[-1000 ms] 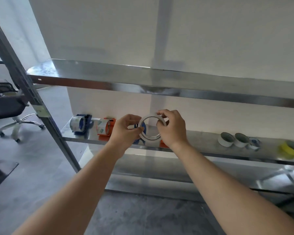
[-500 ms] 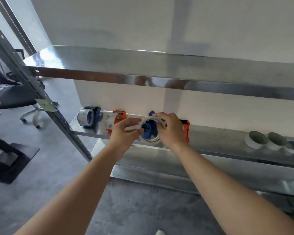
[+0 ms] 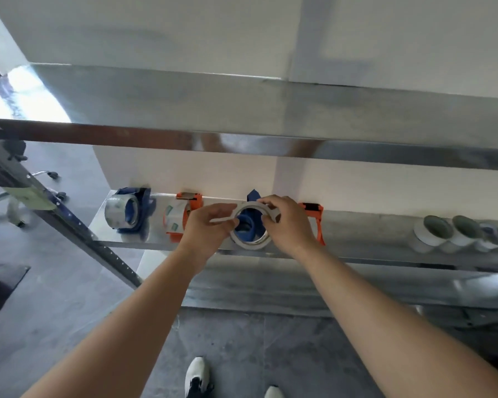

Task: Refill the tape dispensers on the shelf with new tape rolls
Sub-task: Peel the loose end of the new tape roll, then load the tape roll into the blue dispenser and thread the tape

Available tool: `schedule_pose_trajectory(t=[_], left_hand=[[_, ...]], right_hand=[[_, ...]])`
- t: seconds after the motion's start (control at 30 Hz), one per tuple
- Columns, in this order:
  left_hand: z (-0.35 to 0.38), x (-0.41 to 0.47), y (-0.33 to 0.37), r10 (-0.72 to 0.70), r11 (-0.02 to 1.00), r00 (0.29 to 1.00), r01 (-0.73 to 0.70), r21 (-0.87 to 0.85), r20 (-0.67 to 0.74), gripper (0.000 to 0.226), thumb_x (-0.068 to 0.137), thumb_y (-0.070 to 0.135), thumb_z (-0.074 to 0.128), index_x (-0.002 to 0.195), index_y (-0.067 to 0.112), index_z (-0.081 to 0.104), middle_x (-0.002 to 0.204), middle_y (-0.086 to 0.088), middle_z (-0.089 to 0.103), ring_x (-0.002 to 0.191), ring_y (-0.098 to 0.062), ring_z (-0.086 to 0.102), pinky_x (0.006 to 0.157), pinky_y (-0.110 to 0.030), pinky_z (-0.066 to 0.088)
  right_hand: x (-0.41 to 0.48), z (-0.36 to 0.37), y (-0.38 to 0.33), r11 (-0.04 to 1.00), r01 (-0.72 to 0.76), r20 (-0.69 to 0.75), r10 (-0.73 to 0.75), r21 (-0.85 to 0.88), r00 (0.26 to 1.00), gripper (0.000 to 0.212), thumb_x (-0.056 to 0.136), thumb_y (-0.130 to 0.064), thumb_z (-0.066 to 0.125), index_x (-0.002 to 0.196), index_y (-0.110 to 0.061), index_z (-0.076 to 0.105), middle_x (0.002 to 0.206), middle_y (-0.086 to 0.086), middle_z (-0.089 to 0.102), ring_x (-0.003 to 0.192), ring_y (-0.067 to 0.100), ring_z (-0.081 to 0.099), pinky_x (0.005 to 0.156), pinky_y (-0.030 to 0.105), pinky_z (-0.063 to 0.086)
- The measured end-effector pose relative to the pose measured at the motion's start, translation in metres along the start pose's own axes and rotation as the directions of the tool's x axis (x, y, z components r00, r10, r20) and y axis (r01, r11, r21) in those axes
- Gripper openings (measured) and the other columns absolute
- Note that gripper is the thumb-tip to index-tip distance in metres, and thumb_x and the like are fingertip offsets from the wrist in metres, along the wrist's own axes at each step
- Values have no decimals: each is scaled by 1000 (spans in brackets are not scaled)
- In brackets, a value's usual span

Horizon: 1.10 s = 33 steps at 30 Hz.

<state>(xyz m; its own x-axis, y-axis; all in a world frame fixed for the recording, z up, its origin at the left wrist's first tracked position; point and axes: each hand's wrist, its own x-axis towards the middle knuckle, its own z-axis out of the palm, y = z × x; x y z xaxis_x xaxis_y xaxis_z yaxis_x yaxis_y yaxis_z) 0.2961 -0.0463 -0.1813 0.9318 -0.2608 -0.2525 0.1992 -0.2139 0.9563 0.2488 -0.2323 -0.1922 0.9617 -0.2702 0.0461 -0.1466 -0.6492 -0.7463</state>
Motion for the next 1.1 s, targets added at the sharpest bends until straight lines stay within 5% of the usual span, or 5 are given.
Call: schedule_pose_trajectory(t=[0.13, 0.33, 0.6, 0.83, 1.1], left_hand=[[-16, 35, -15, -37, 991, 996, 27, 128, 77, 28, 92, 13, 82, 118, 21, 75, 111, 4, 77, 106, -17, 72, 101, -43, 60], [-35, 79, -33, -56, 979, 984, 21, 201, 169, 16, 92, 15, 81, 103, 24, 76, 102, 6, 78, 97, -14, 73, 96, -42, 62], [-33, 110, -53, -111, 951, 979, 55, 304, 170, 15, 93, 16, 79, 105, 24, 77, 101, 8, 77, 98, -14, 72, 92, -35, 60], [-15, 133, -70, -201, 949, 972, 164, 268, 117, 19, 92, 18, 80, 107, 28, 74, 102, 8, 78, 96, -16, 75, 90, -44, 65], [-4, 146, -93, -251, 953, 966, 236, 188, 57, 25, 89, 17, 83, 110, 25, 73, 104, 6, 80, 97, -17, 76, 92, -45, 65]], right_hand=[[12, 21, -2, 994, -85, -28, 83, -74, 996, 34, 98, -17, 68, 131, -26, 67, 116, -9, 60, 101, 5, 55, 78, 4, 37], [32, 59, -5, 978, -154, -77, 145, -138, 986, 27, 96, -16, 69, 122, -27, 70, 115, -7, 69, 101, 8, 64, 92, 27, 56], [45, 95, 17, 950, -278, -102, 265, -143, 959, 28, 98, -16, 65, 124, -26, 68, 113, -4, 66, 98, 11, 65, 75, 11, 42], [60, 93, 39, 948, -300, -77, 294, -102, 953, 39, 101, -16, 62, 140, -20, 61, 126, 0, 65, 113, 14, 62, 96, 24, 51], [70, 94, 51, 948, -284, -61, 278, -145, 959, 42, 97, -15, 68, 139, -21, 61, 124, 1, 63, 112, 16, 63, 101, 33, 54]])
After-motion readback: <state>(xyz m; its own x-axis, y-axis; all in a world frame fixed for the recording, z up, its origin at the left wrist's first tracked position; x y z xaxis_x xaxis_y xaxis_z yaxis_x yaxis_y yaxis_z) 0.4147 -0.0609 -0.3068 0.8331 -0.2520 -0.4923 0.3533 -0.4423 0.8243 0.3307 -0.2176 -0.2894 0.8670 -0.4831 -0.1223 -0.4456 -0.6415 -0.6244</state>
